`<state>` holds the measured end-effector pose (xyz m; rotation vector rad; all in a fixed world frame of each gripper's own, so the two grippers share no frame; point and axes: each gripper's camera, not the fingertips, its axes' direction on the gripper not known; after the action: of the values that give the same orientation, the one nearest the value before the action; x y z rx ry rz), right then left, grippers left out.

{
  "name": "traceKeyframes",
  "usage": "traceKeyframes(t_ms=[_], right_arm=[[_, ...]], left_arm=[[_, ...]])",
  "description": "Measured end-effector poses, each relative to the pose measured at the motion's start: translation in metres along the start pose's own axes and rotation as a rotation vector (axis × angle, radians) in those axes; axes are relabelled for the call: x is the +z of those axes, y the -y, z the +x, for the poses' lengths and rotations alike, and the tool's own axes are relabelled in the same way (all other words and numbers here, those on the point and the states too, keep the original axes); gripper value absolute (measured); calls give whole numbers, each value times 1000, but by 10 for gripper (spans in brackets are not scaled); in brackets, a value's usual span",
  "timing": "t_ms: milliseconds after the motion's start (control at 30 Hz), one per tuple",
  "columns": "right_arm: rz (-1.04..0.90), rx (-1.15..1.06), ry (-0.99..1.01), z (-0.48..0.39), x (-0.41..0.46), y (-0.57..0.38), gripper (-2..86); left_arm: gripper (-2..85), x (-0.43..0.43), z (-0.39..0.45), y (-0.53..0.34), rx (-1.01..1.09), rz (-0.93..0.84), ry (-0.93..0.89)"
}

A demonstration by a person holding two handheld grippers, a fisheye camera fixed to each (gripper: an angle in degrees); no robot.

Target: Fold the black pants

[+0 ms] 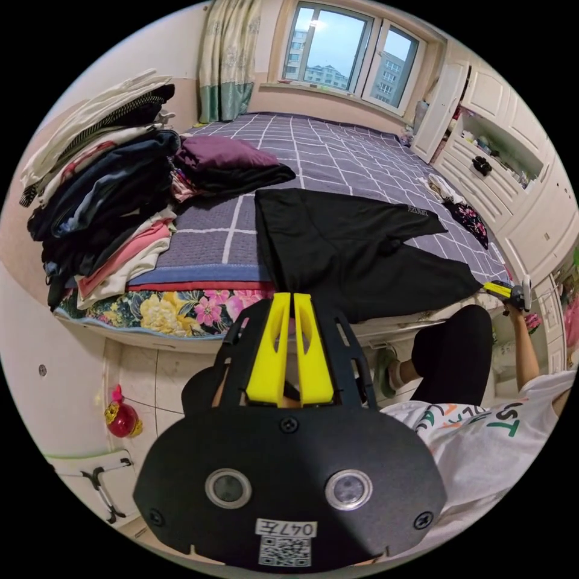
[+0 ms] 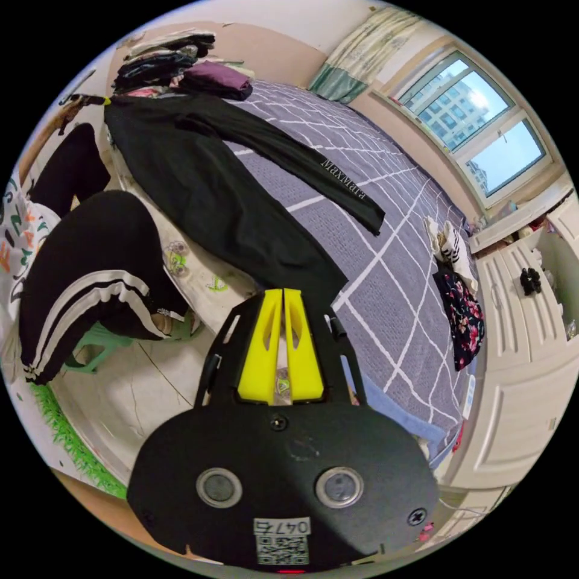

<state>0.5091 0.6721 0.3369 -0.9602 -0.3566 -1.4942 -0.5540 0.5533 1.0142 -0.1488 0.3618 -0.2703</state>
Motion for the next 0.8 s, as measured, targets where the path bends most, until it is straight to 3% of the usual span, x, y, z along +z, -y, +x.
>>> traceKeyframes(t_ms=[100, 600, 800], right_arm=[[48, 30, 59, 9, -8, 2, -4], [-64, -64, -68, 3, 45, 64, -2], [103, 108, -35, 41, 18, 91, -4]], left_arm=[[-5, 5, 6, 5, 28, -30, 6], [-5, 19, 11, 44, 48, -47, -17], [-5, 20, 17, 70, 62, -21, 7]])
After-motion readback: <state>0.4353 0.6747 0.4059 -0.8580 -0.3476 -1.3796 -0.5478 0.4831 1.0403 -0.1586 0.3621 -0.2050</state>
